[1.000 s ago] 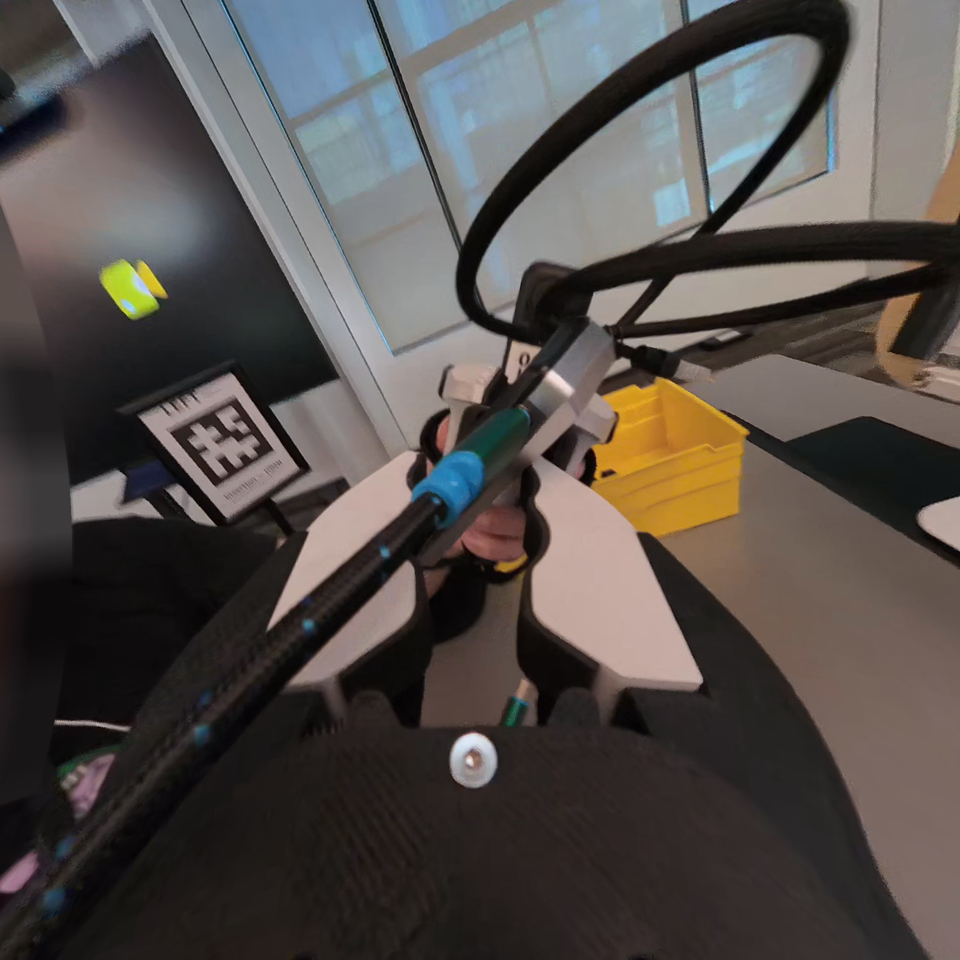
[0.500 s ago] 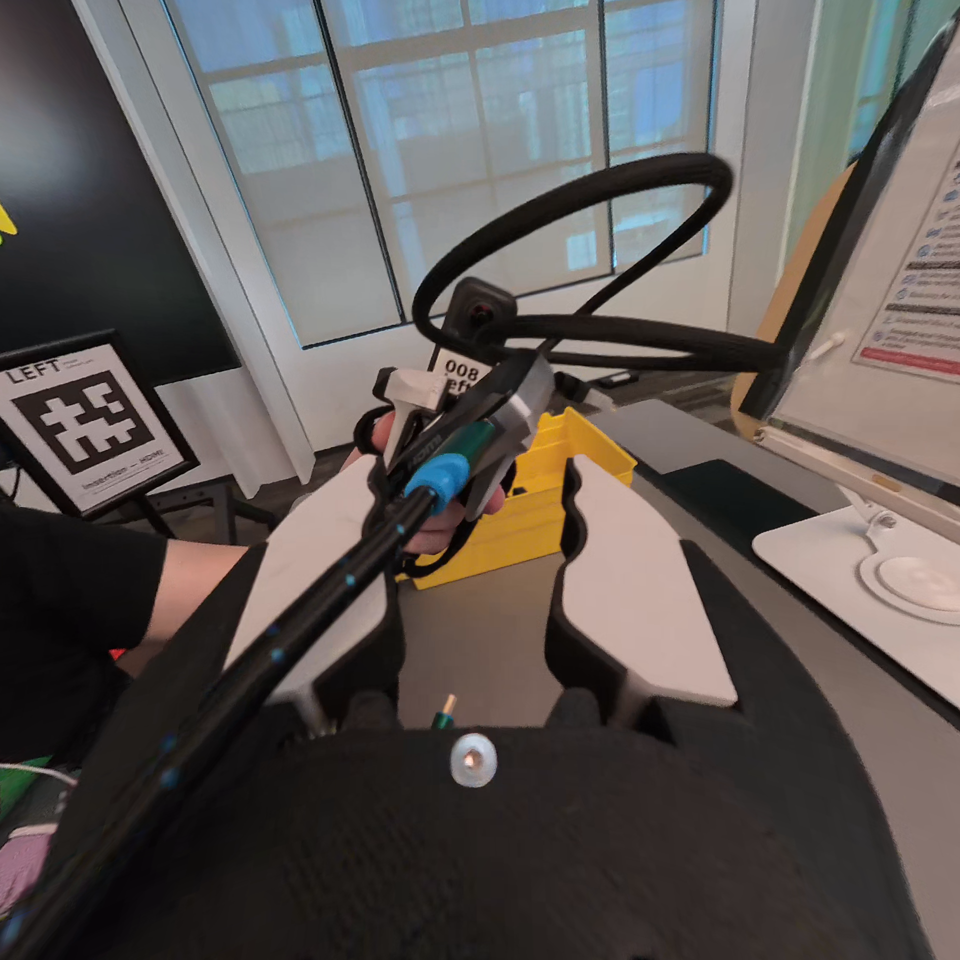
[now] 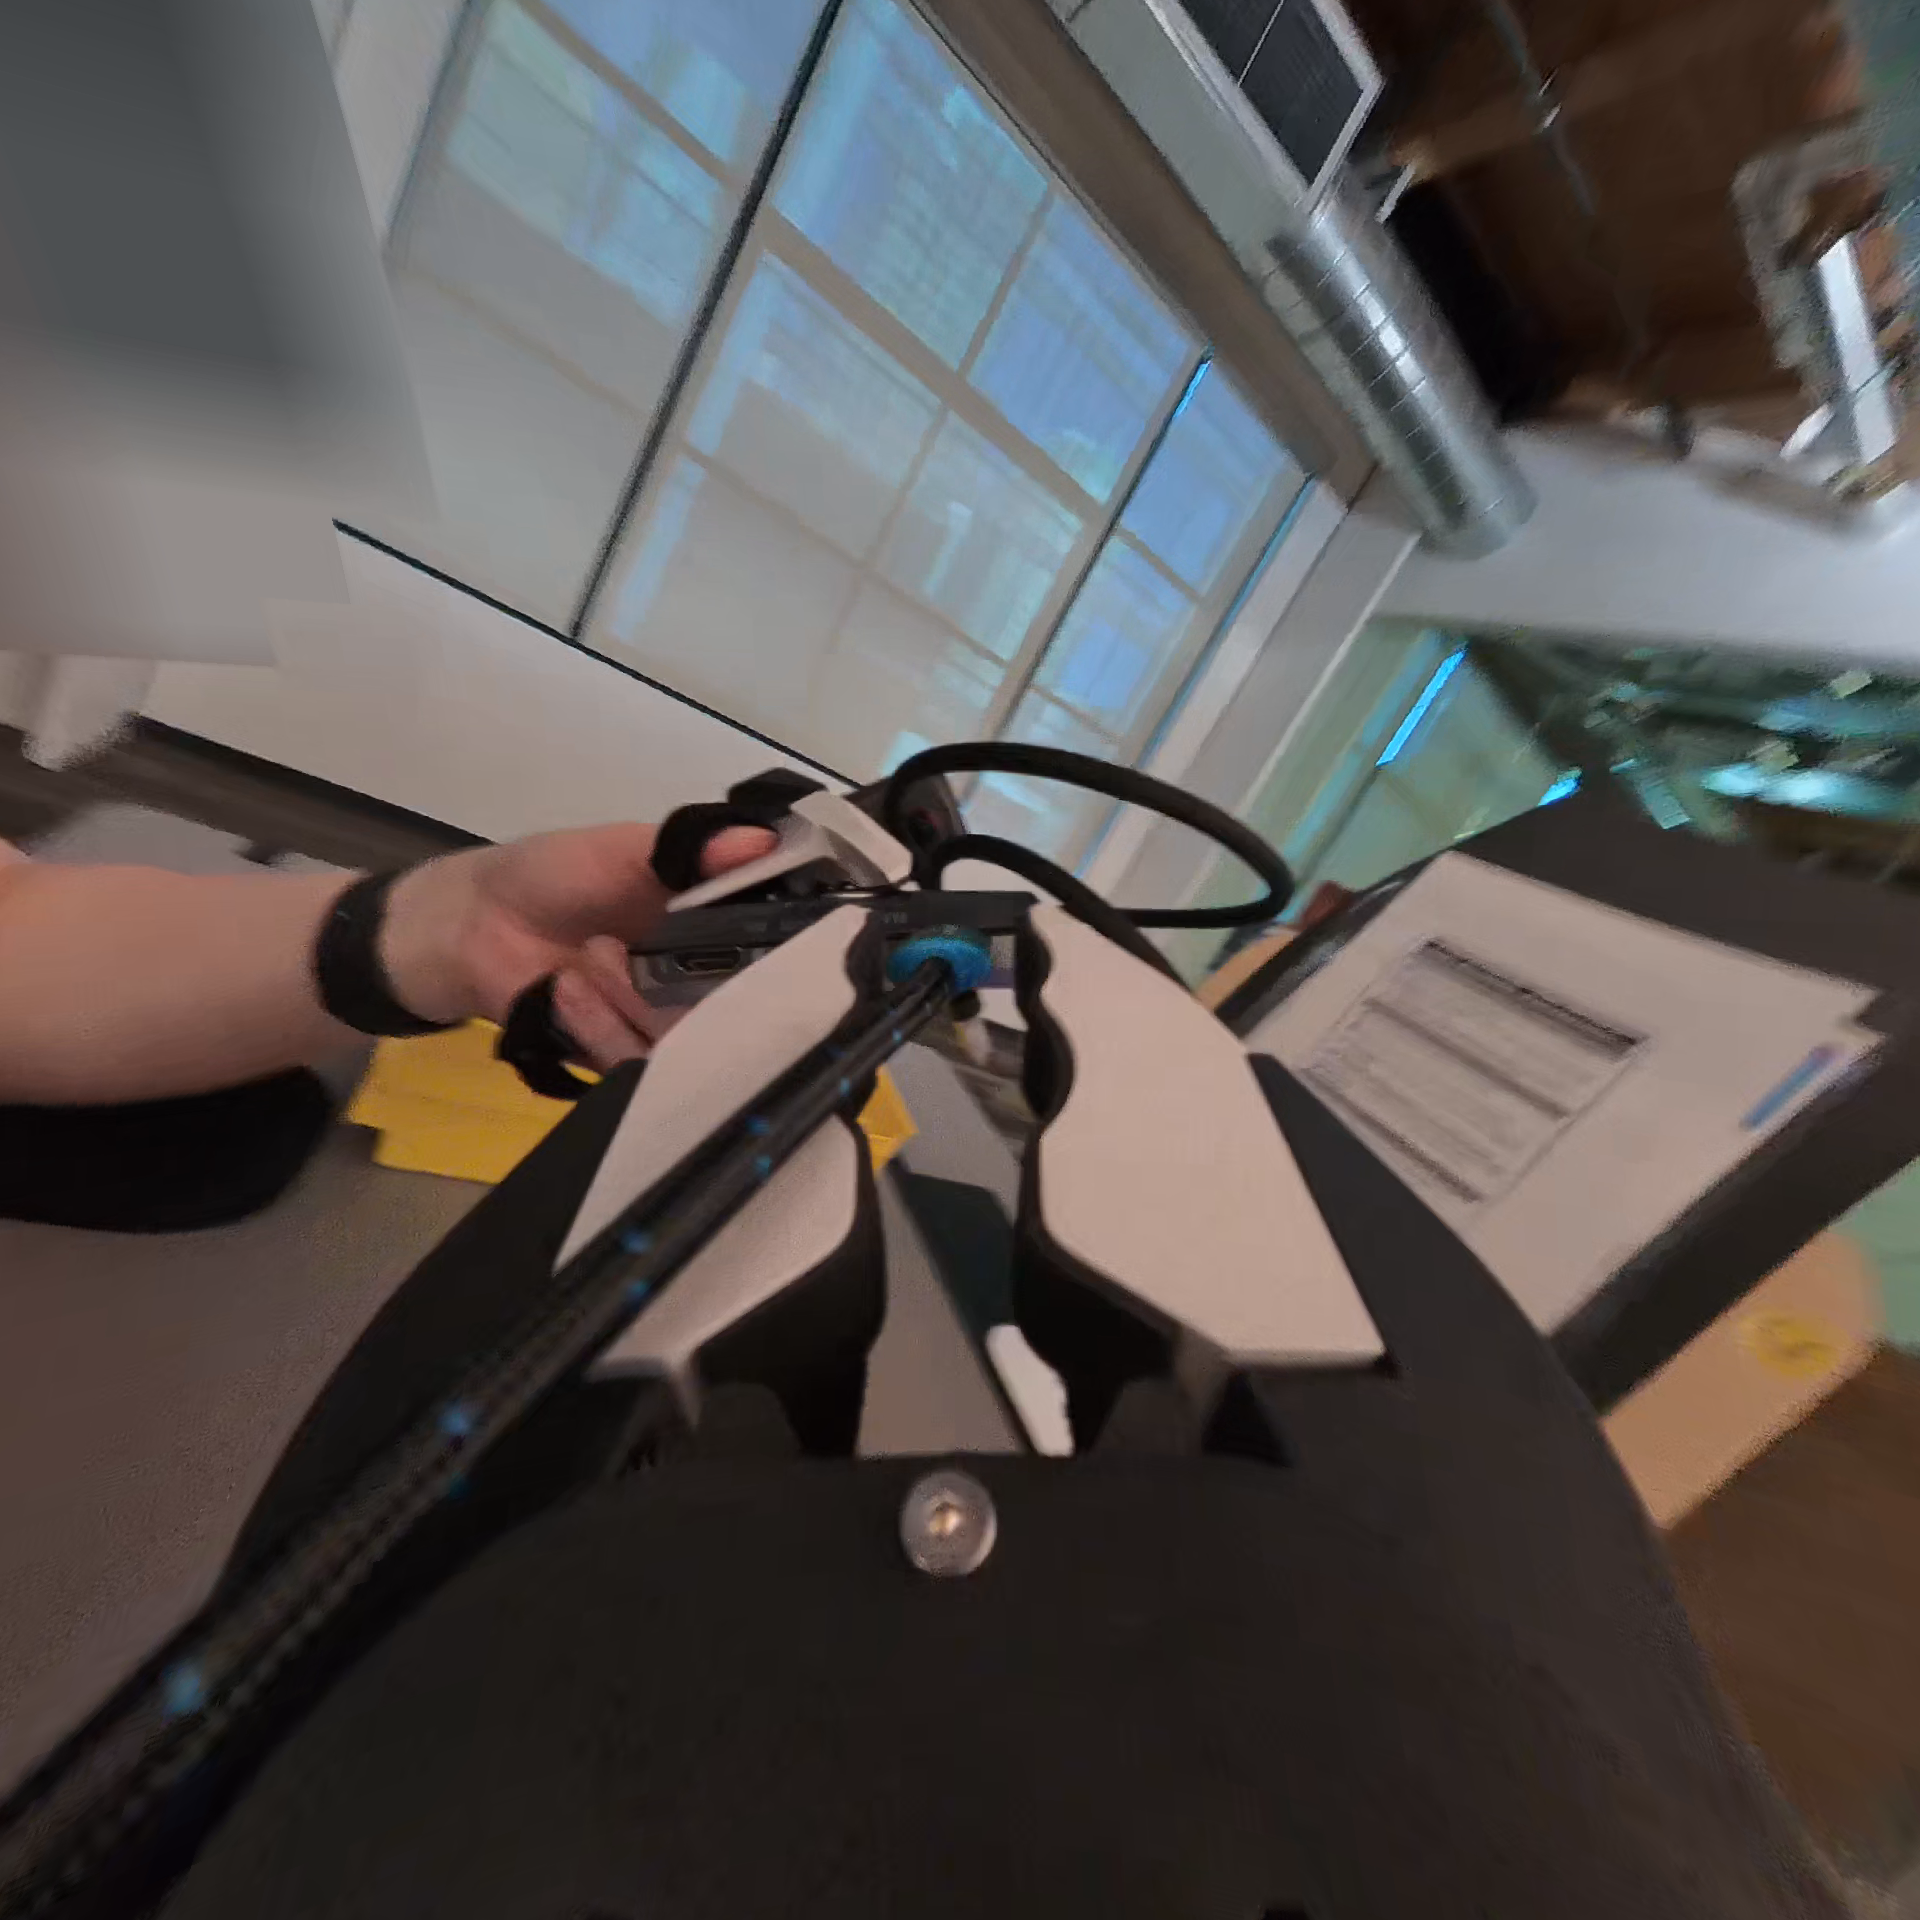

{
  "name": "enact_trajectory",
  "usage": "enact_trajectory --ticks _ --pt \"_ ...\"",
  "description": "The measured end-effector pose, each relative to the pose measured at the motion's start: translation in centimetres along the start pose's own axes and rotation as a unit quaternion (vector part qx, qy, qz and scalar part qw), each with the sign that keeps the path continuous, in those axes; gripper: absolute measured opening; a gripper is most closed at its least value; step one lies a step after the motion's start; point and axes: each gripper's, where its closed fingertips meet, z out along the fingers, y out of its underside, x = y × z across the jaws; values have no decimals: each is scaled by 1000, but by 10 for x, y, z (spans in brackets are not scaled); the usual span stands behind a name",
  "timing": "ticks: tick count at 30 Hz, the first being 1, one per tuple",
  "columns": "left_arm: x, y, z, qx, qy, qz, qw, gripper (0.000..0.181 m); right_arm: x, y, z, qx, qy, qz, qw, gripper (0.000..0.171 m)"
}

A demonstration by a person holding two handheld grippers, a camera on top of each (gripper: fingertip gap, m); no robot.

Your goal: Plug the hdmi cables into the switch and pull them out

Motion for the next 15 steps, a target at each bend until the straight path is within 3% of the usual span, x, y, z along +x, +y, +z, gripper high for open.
enact_trajectory --ticks 2,7,15 --pt "0 1 1 1 1 0 1000 23 -1 0 -1 -20 18 -55 998 12" --pt "0 -1 0 5 5 -1 1000 23 1 1 1 -61 21 -48 997 20" --pt "1 0 0 1 5 1 1000 24 -1 3 0 -82 2 -22 996 19"
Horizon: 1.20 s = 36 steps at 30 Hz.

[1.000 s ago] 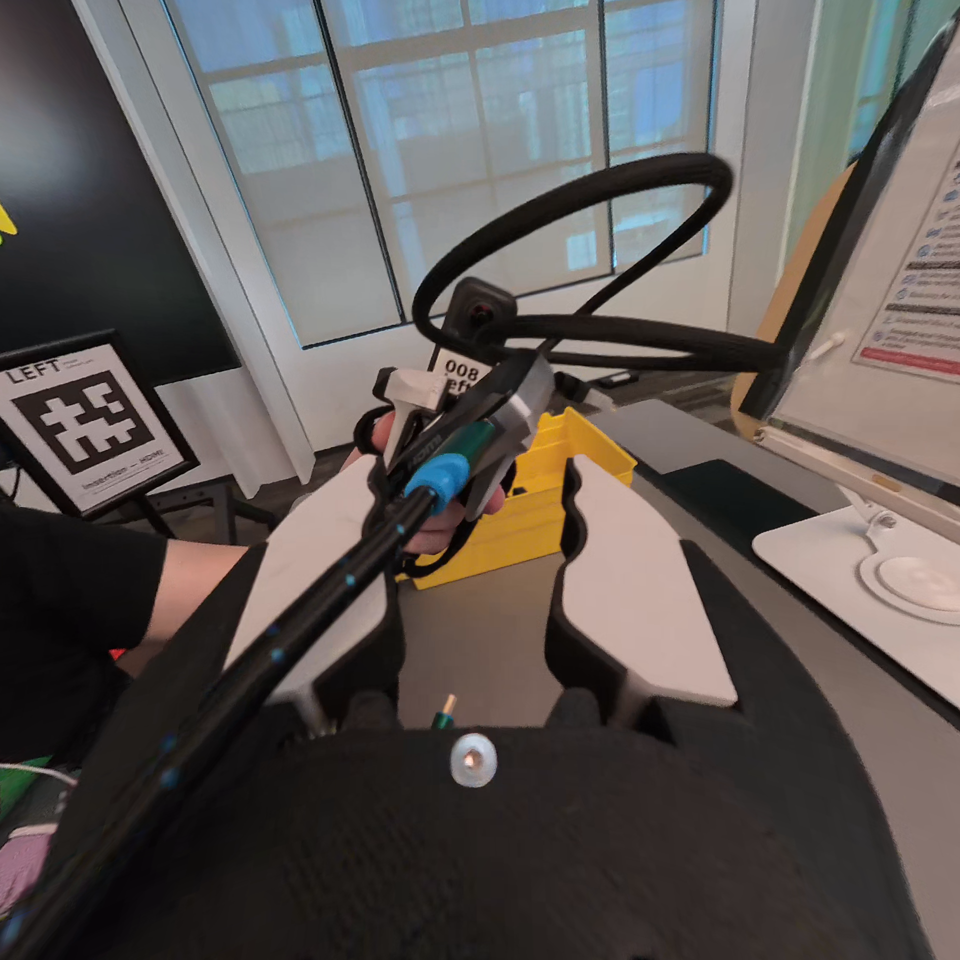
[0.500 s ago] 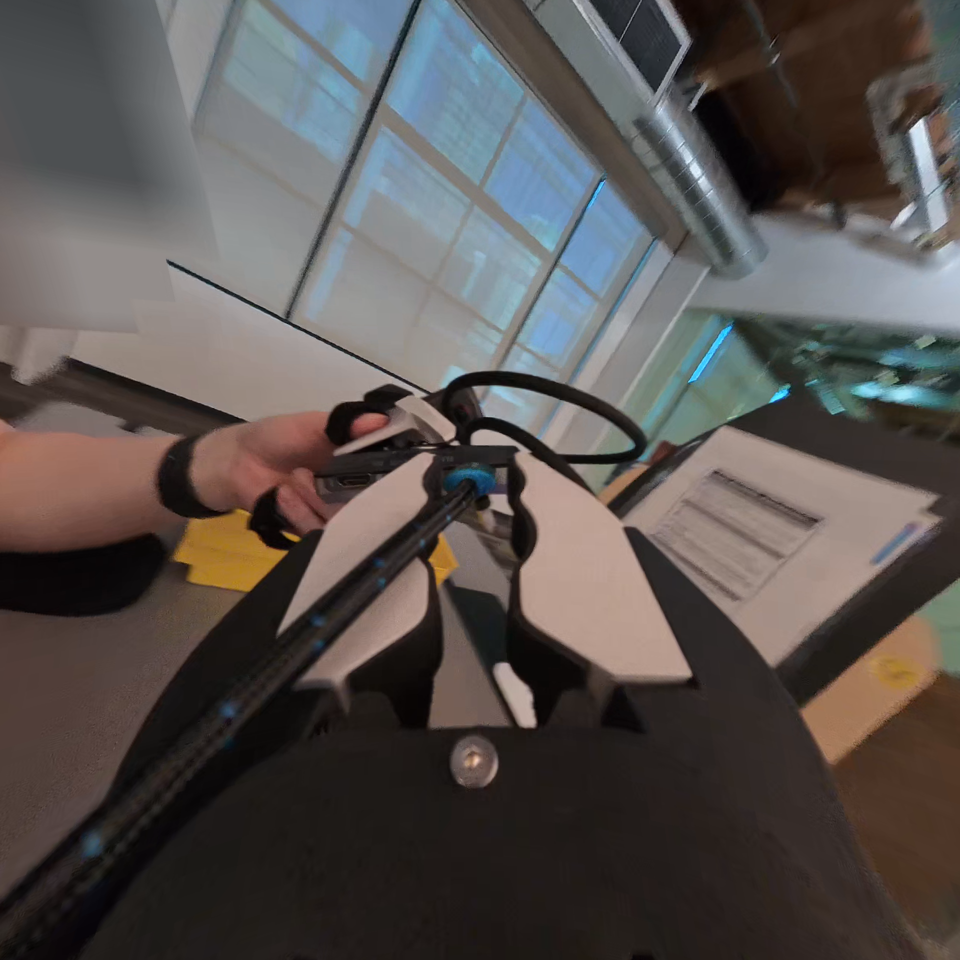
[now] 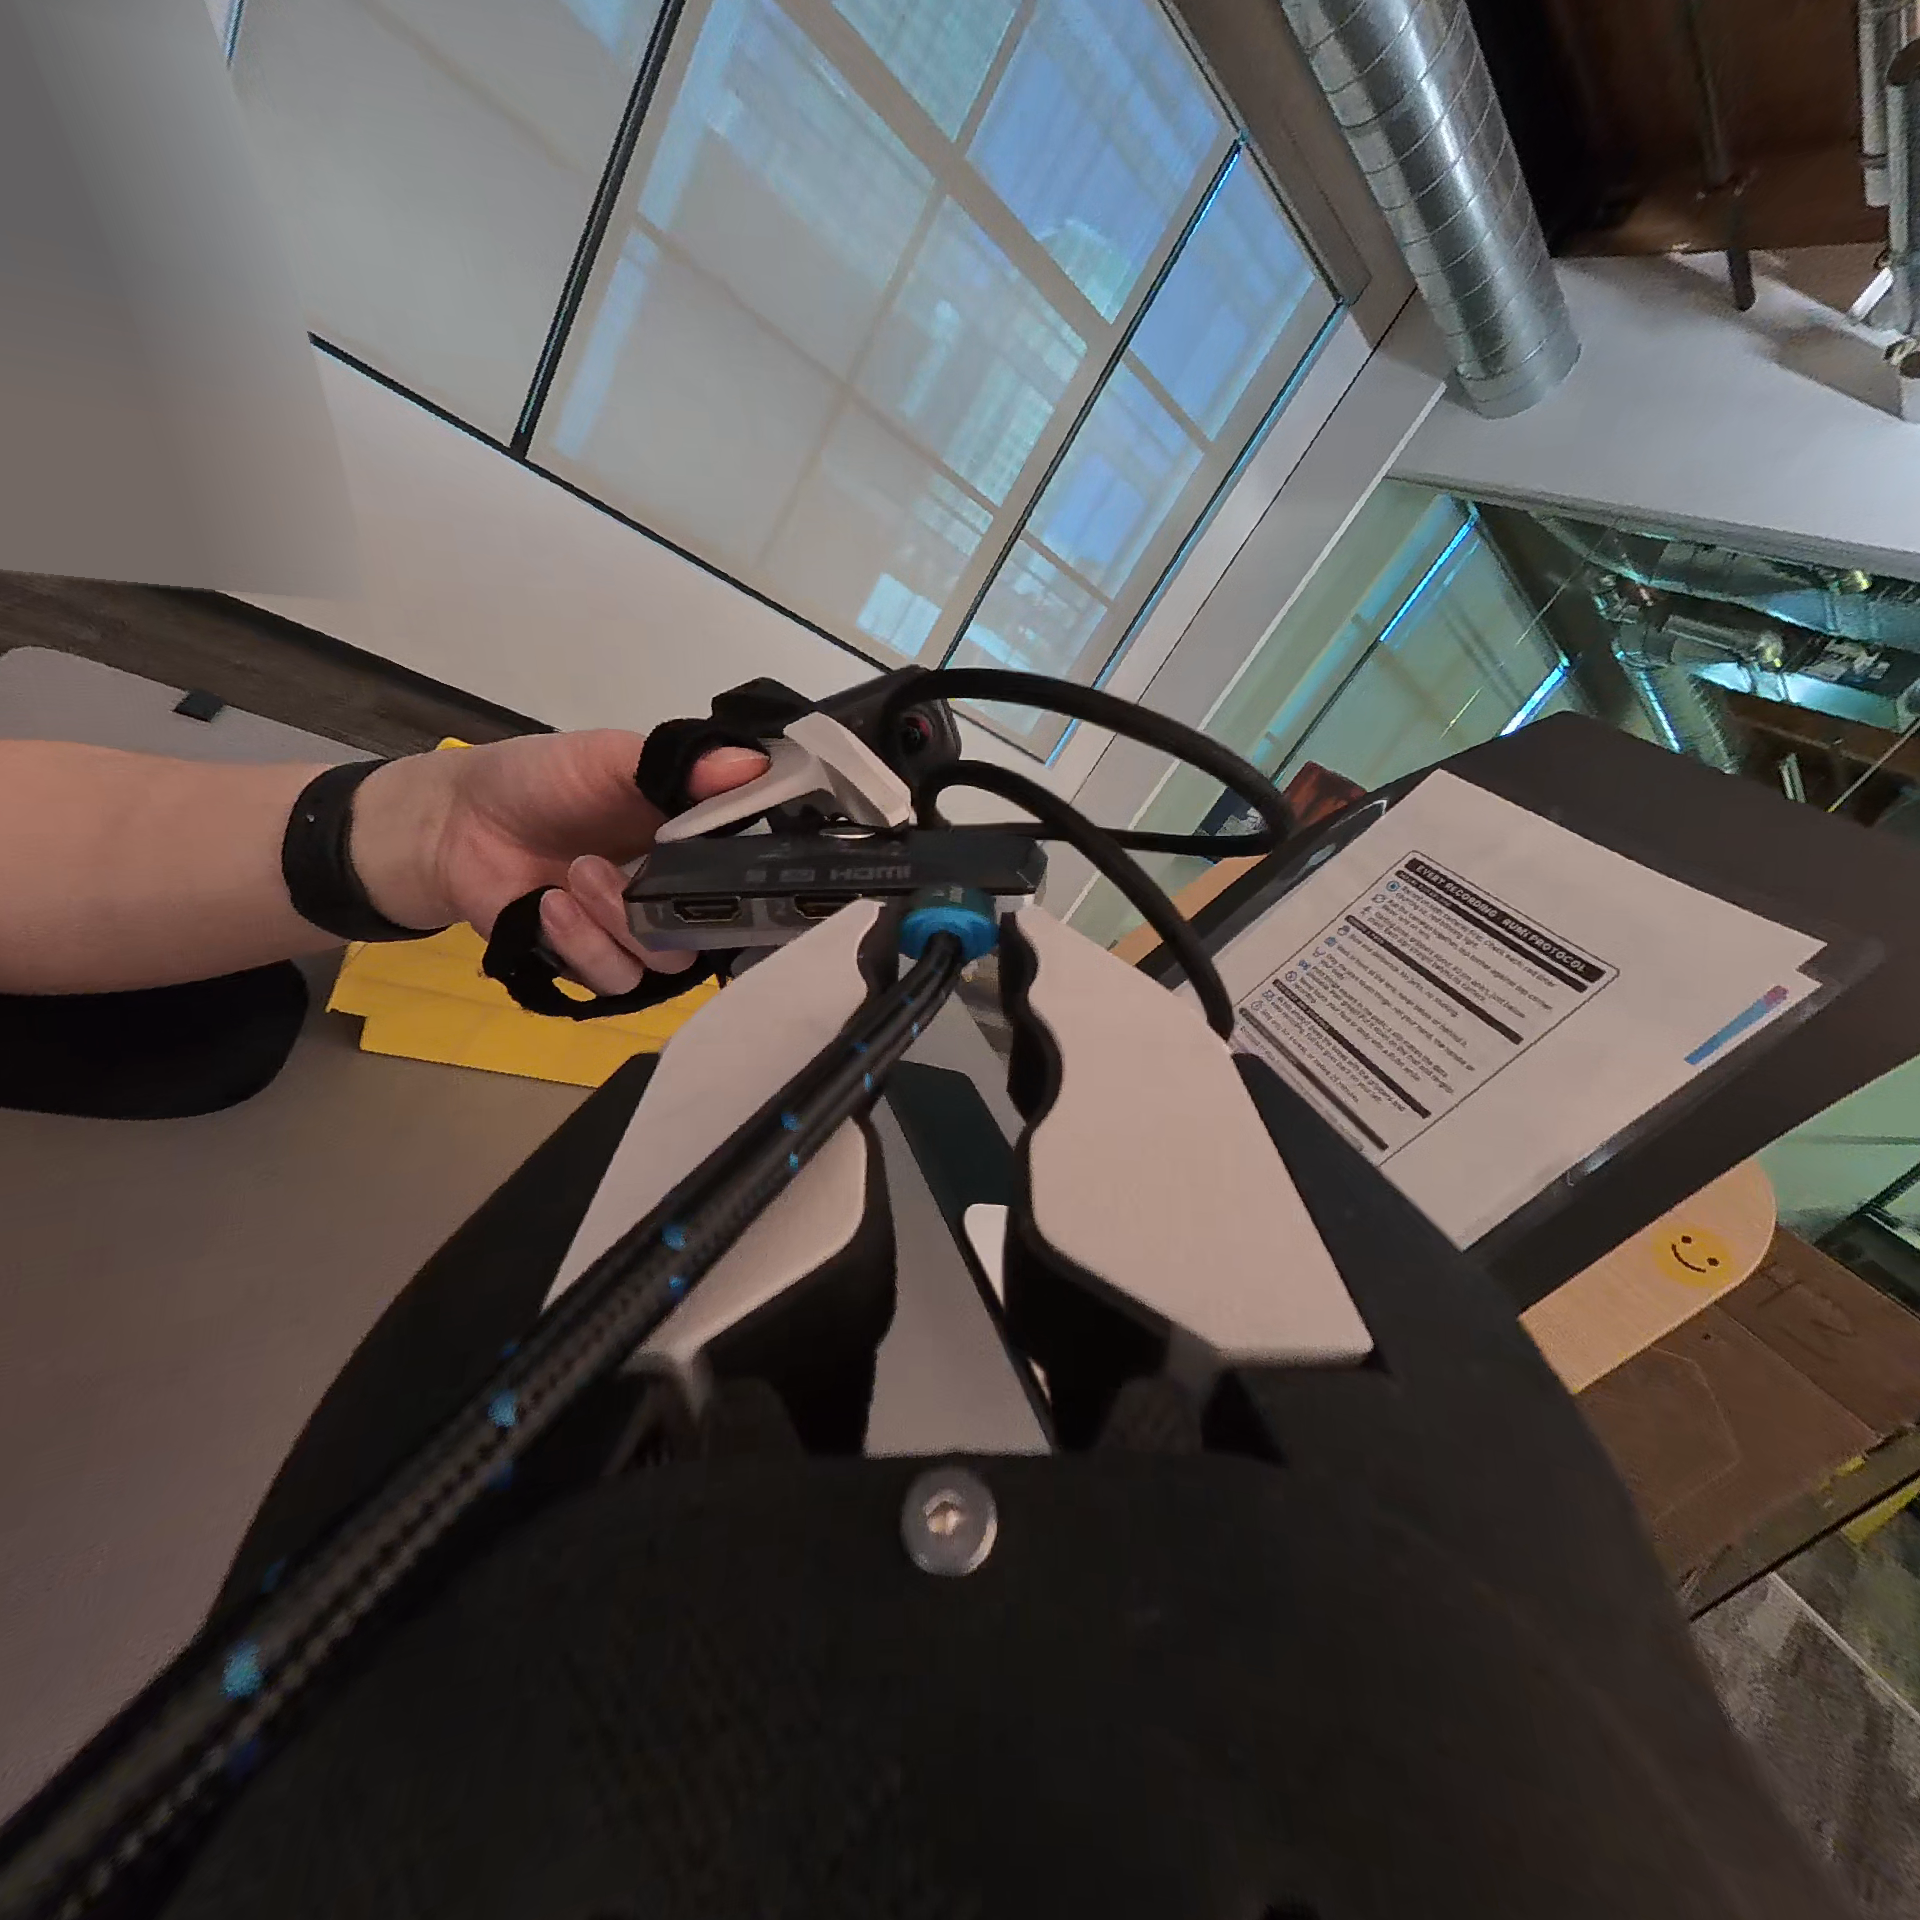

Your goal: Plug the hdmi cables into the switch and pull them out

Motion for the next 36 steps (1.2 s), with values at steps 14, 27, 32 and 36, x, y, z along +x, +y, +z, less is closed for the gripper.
enact_trajectory --ticks 14,27,32,36 --pt "7 4 3 -15 10 14 1000 23 -5 -7 -5 24 -21 -11 999 19" --pt "10 1 0 -13 7 23 1000 23 -7 -6 -8 41 -28 -21 999 16" --pt "7 1 0 -13 0 22 1000 23 -6 -2 -6 32 -22 -24 999 11" --pt "7 1 -1 -15 -5 24 1000 23 -6 -2 -5 37 -19 -19 999 11"
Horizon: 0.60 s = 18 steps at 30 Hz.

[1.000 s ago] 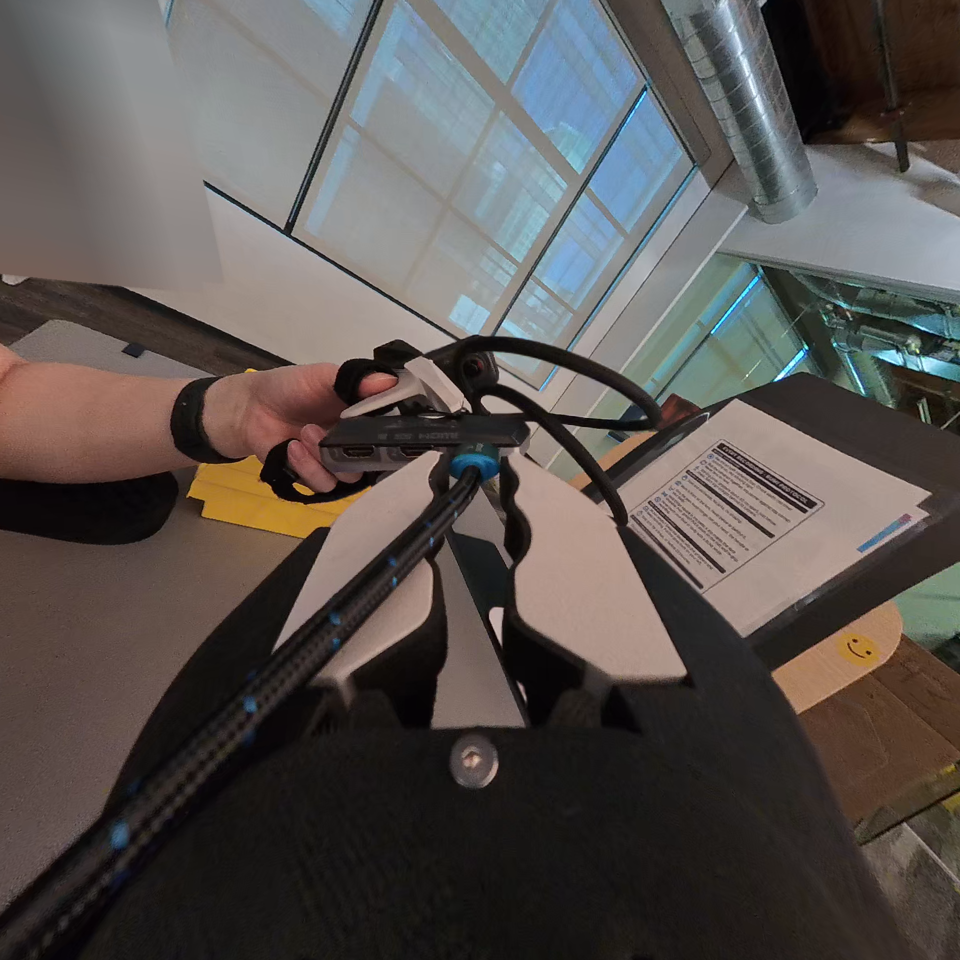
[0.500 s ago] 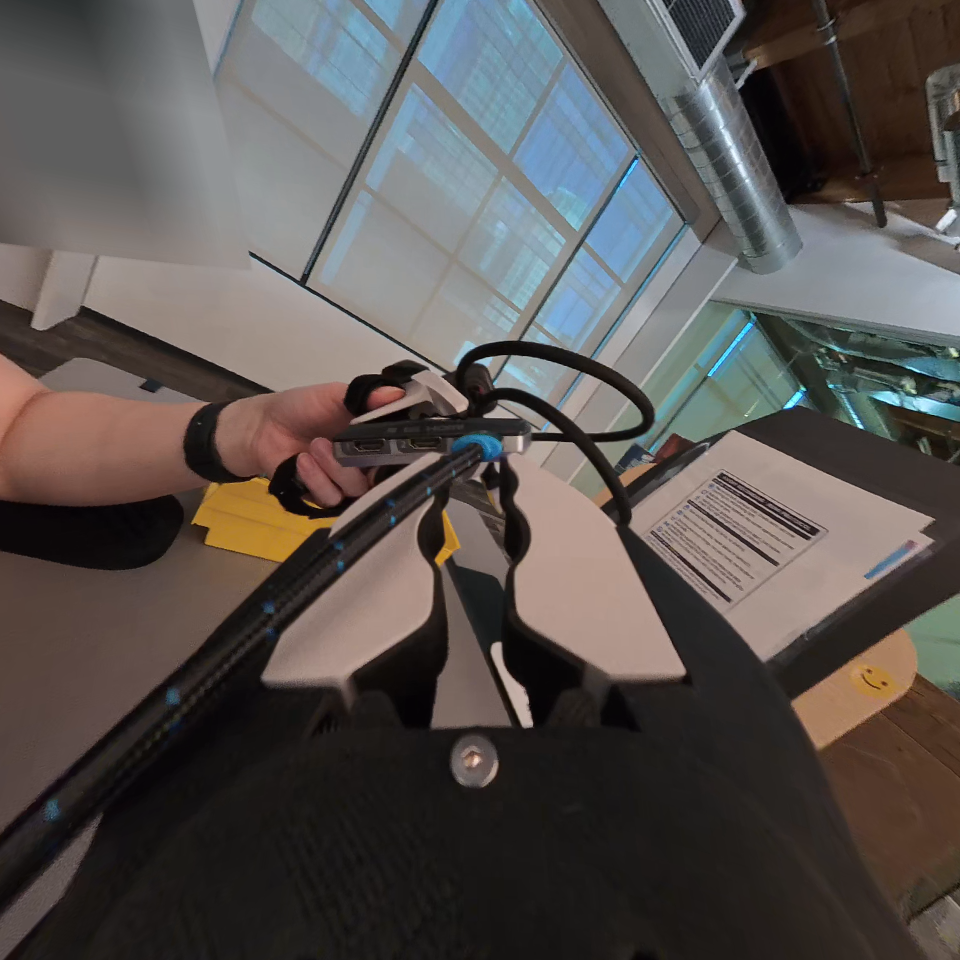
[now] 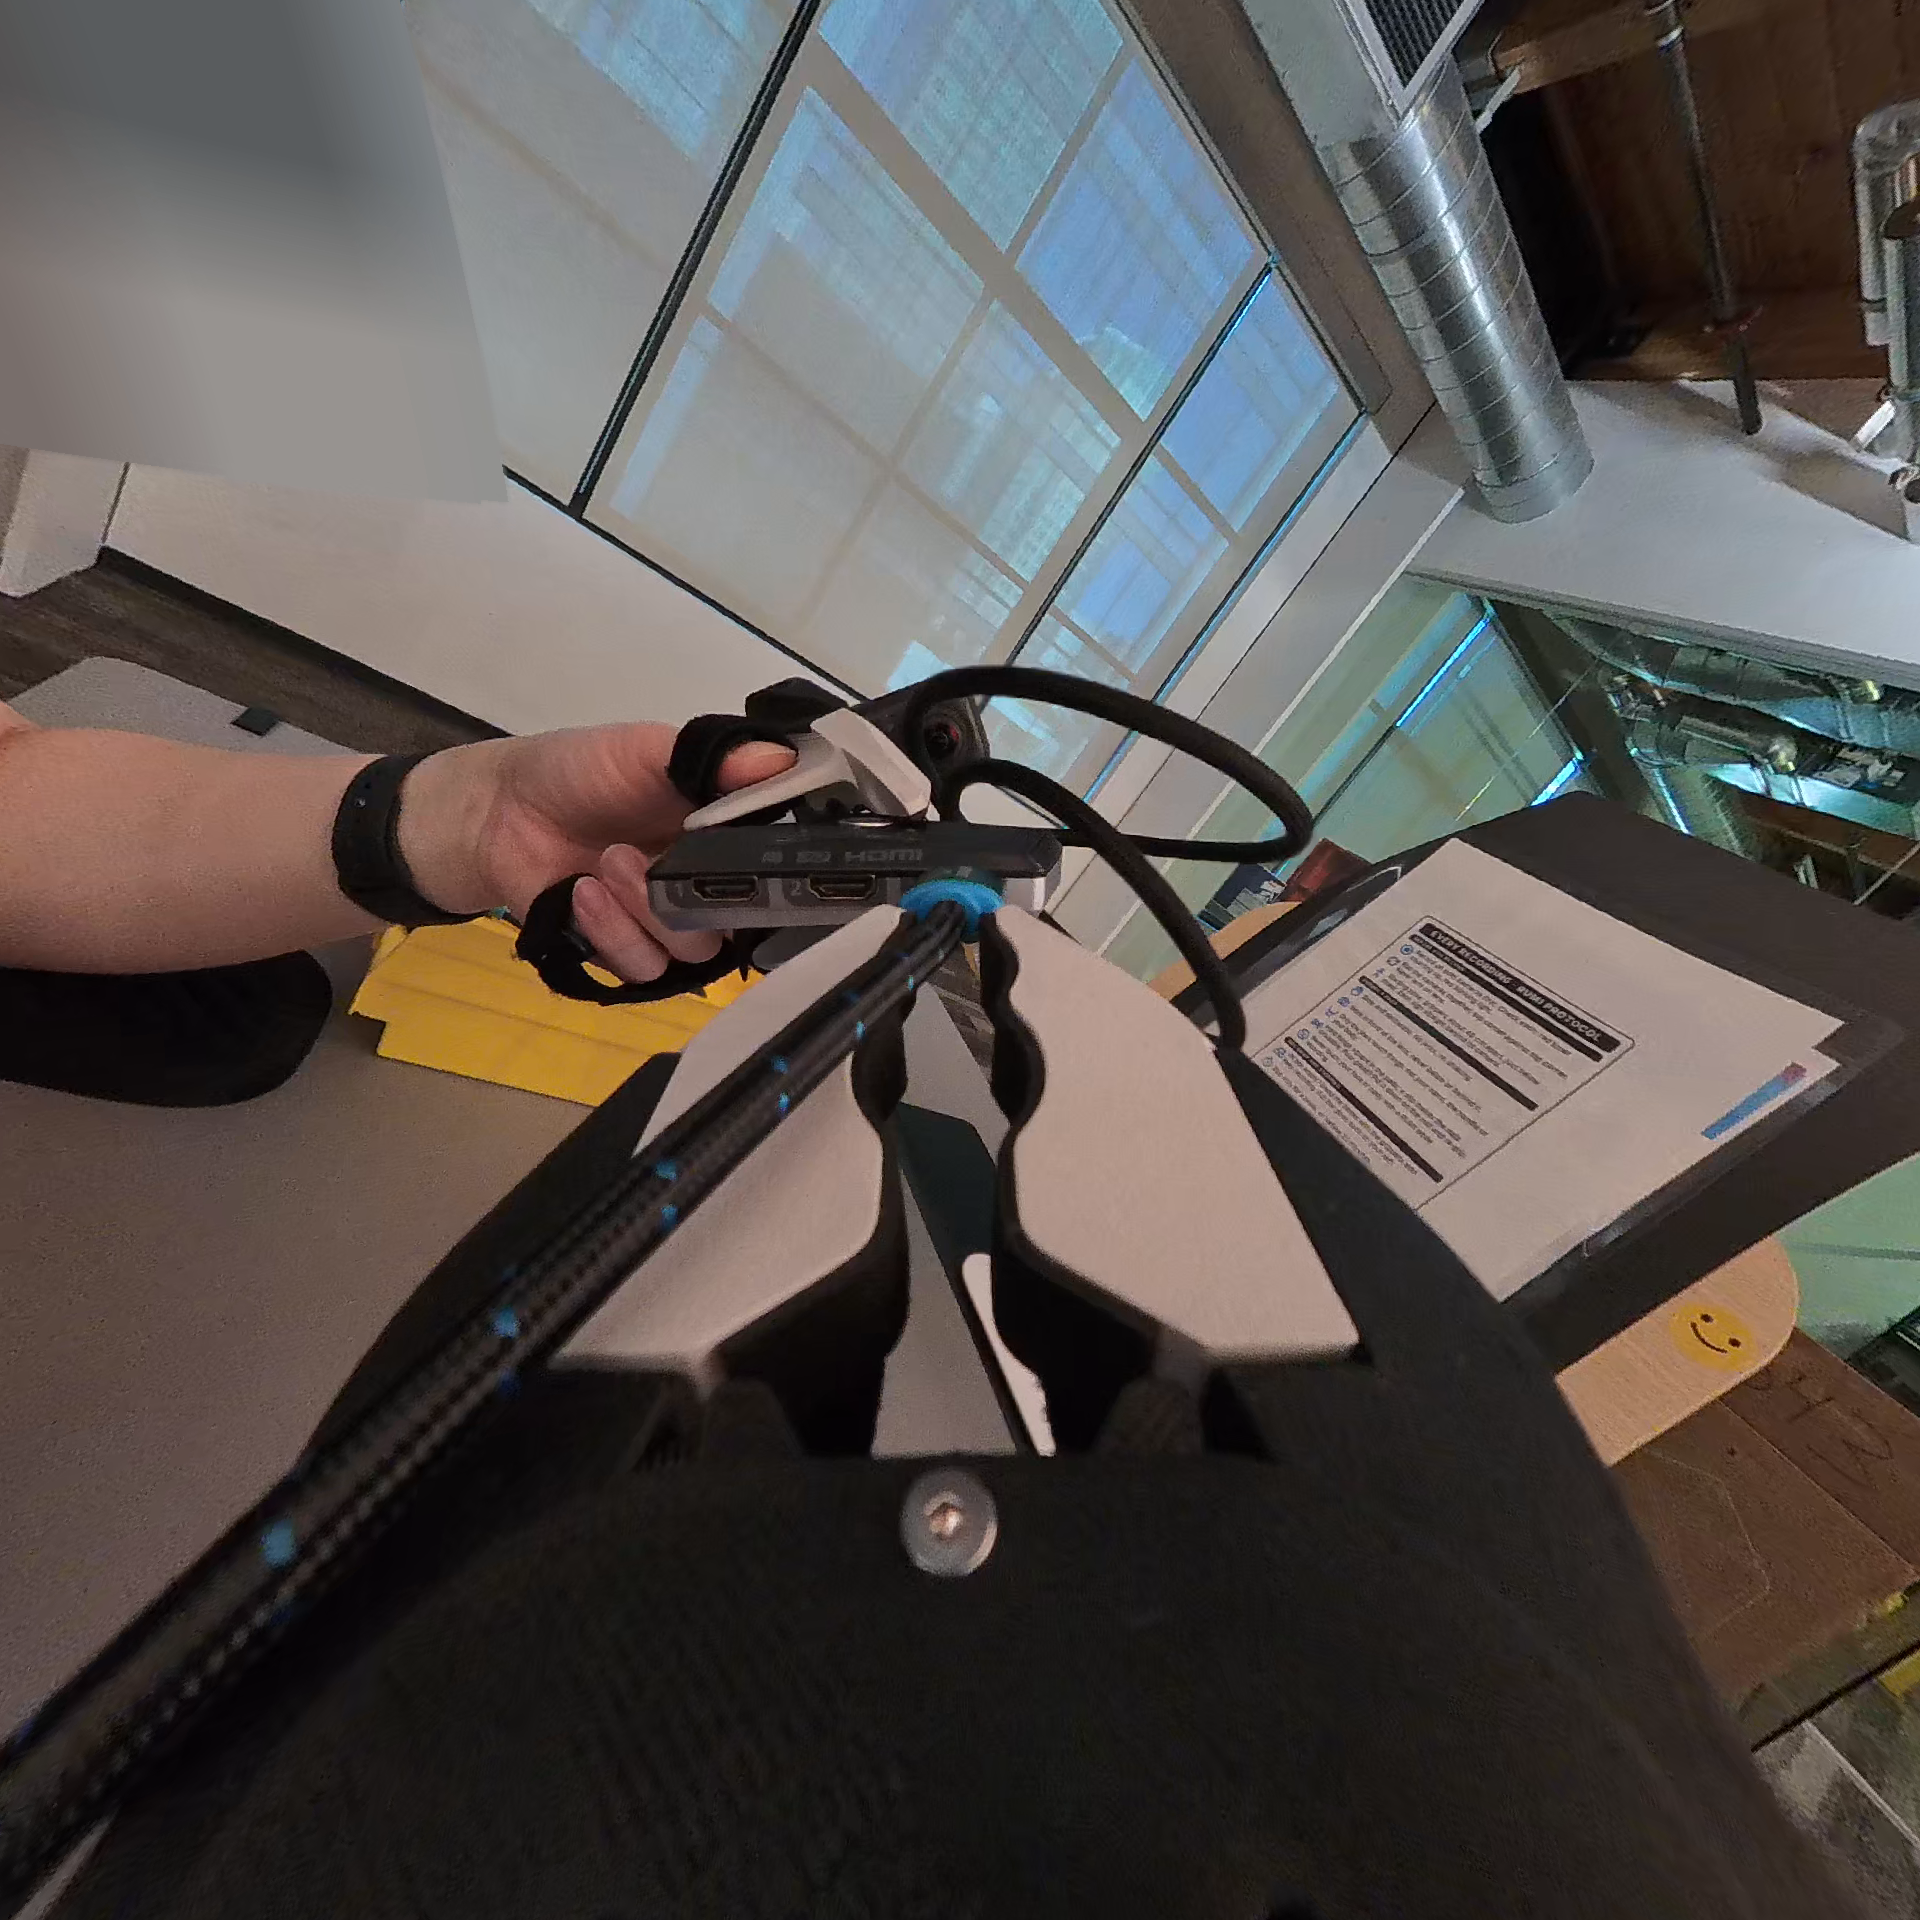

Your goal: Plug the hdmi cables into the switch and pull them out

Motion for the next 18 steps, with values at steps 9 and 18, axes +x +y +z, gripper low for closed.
enact_trajectory --ticks 9,18 --pt "4 1 1 -2 16 -5 1000 23 -1 -7 -1 28 -9 32 999 22" --pt "1 5 4 -8 7 -3 1000 23 -3 -2 5 -4 13 -18 1000 25"
